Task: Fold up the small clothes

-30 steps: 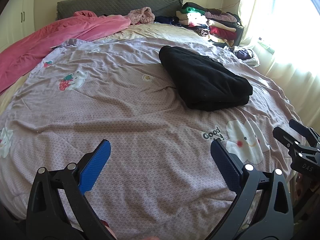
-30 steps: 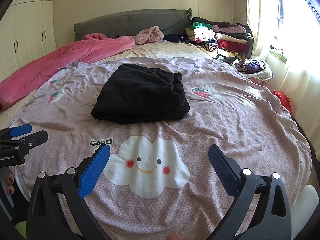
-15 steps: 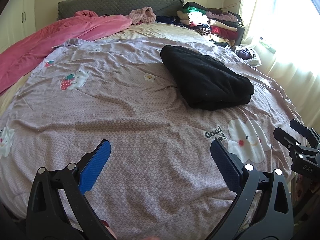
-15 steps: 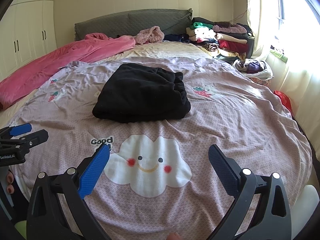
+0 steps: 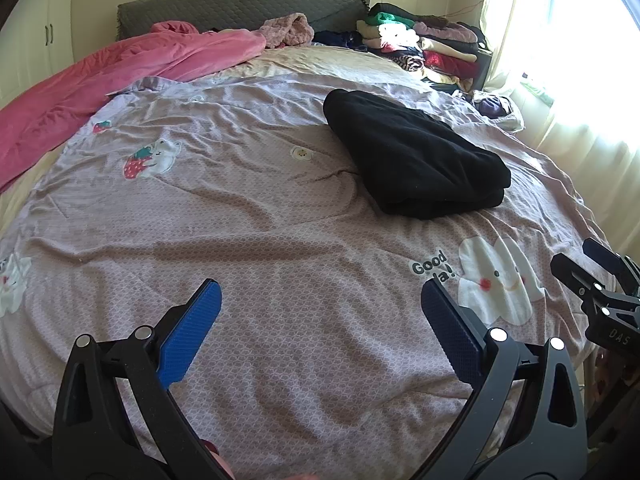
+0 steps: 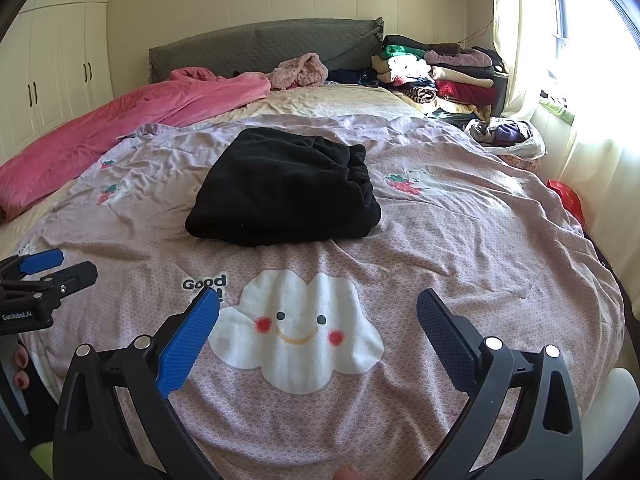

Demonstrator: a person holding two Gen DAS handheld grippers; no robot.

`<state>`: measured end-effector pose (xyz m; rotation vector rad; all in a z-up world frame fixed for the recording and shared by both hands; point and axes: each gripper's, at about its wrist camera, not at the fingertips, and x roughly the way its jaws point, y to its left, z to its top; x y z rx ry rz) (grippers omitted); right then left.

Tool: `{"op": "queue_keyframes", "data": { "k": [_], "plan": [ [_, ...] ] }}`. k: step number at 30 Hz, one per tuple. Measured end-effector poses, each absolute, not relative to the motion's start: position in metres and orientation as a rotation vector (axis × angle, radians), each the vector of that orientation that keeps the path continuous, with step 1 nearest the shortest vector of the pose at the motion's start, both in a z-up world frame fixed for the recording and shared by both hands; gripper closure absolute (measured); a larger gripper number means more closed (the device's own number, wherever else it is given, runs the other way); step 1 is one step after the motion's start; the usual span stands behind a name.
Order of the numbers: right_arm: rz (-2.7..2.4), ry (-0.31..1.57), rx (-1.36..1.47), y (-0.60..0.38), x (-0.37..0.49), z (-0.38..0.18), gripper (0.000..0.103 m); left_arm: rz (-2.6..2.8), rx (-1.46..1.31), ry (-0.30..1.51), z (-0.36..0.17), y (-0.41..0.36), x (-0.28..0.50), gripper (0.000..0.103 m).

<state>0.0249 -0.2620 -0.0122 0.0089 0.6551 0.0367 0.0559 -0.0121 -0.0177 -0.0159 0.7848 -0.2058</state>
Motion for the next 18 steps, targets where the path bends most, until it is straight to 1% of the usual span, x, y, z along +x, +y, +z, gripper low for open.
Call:
{"op": "queue_keyframes", "data": {
  "k": [18],
  "plan": [
    [0.035, 0.652, 0.01, -0.2613, 0.0235, -0.0122, 0.004, -0.204, -0.013, 0.787, -0.019, -0.0124, 0.0553, 0.009]
  ]
}}
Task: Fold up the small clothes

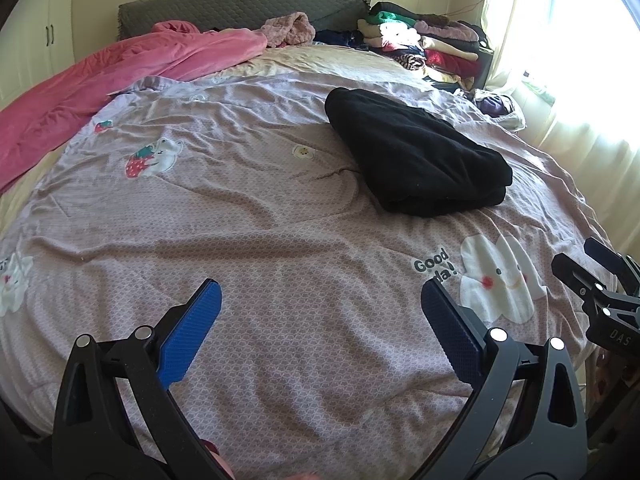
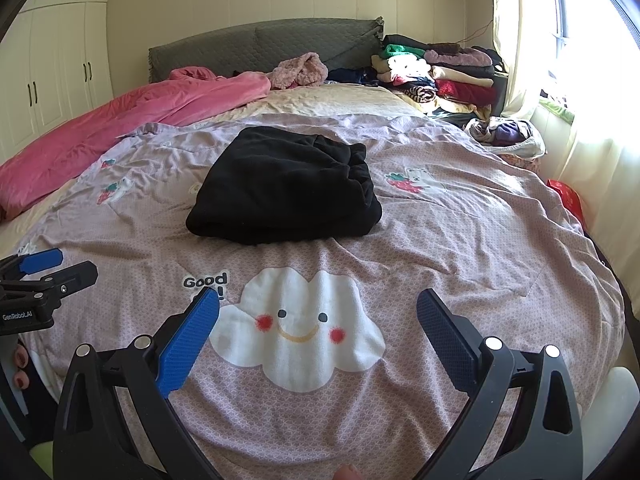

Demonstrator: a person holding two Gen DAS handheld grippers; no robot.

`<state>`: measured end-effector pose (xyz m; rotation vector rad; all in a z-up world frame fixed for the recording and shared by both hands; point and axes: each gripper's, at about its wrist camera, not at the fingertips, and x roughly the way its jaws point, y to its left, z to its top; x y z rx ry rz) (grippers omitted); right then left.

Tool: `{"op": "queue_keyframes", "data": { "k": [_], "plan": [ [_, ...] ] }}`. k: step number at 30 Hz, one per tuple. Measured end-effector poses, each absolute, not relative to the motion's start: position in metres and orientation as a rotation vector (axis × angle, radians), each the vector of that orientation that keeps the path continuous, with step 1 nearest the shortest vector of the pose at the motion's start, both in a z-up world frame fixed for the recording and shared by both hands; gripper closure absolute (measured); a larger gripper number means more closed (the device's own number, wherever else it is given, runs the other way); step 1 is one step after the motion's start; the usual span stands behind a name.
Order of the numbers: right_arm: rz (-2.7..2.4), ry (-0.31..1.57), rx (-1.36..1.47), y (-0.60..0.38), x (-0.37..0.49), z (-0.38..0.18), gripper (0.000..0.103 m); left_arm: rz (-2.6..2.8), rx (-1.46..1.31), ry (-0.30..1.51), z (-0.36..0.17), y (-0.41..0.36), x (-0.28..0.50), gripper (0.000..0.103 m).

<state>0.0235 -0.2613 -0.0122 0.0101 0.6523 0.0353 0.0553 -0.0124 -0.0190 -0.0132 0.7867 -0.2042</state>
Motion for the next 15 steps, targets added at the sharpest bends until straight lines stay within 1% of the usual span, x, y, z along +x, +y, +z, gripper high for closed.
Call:
{"op": "queue_keyframes", "data": {
  "k": [15],
  "plan": [
    [0.022, 0.652, 0.013, -0.2661, 0.0204, -0.012, 0.004, -0.193, -0.007, 0.796, -0.0227, -0.0157, 0.0527, 0.009]
  ]
}}
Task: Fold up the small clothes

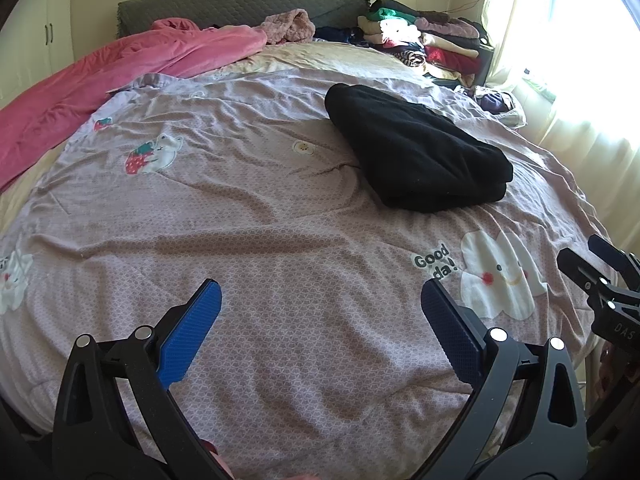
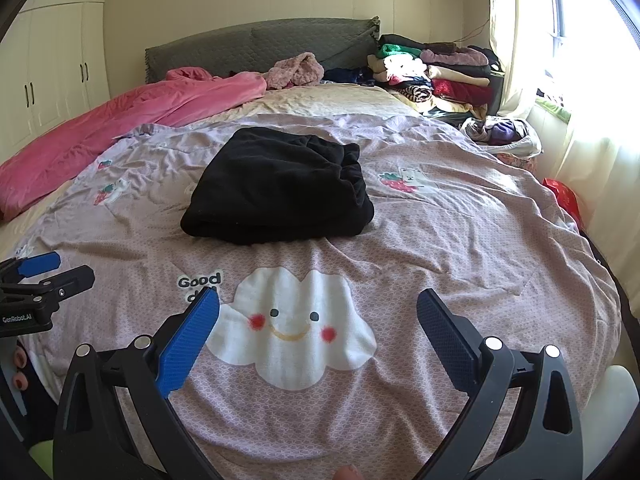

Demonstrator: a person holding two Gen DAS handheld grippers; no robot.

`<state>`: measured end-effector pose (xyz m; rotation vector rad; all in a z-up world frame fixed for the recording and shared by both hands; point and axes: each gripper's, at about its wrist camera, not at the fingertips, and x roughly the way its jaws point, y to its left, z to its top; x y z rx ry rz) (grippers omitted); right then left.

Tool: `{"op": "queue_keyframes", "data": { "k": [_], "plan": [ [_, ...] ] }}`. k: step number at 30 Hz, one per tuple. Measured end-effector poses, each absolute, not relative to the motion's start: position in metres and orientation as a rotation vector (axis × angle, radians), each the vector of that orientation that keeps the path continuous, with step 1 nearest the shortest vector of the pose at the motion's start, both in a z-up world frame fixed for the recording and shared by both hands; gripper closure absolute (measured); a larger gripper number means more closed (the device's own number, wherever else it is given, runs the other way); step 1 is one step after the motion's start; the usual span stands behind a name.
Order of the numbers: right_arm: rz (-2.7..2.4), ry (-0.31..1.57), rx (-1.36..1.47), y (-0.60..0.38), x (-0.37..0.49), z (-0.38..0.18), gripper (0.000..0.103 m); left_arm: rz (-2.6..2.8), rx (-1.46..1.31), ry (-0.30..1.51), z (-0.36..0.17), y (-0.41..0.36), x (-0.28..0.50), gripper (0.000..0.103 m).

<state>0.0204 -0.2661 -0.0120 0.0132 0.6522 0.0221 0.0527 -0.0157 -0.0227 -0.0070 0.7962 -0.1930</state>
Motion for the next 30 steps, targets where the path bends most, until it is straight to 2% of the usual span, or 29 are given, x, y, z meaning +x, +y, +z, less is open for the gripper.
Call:
{"op": "queue_keyframes", "data": {
  "k": [12, 19, 25, 30],
  "plan": [
    [-0.043, 0.664, 0.019, -0.281, 0.014, -0.012, 0.004, -0.158, 0.017, 0.804, -0.023, -0.018, 0.052, 0.009],
    [-0.278, 0.67, 0.118, -0.353, -0.023, -0.014, 0.004, -0.193, -0.064, 0.835, -0.02, 0.004, 0.059, 0.009],
    [-0.715, 0.703, 0.264, -0.489, -0.088, -0.038, 0.004, -0.043, -0.18, 0.885, -0.013, 0.09, 0.098, 0.009],
    [-1.018, 0.778, 0.412, -0.601, -0.136, -0.078, 0.004, 0.228, -0.248, 0.861, -0.001, 0.21, 0.13, 0.009]
  ]
}}
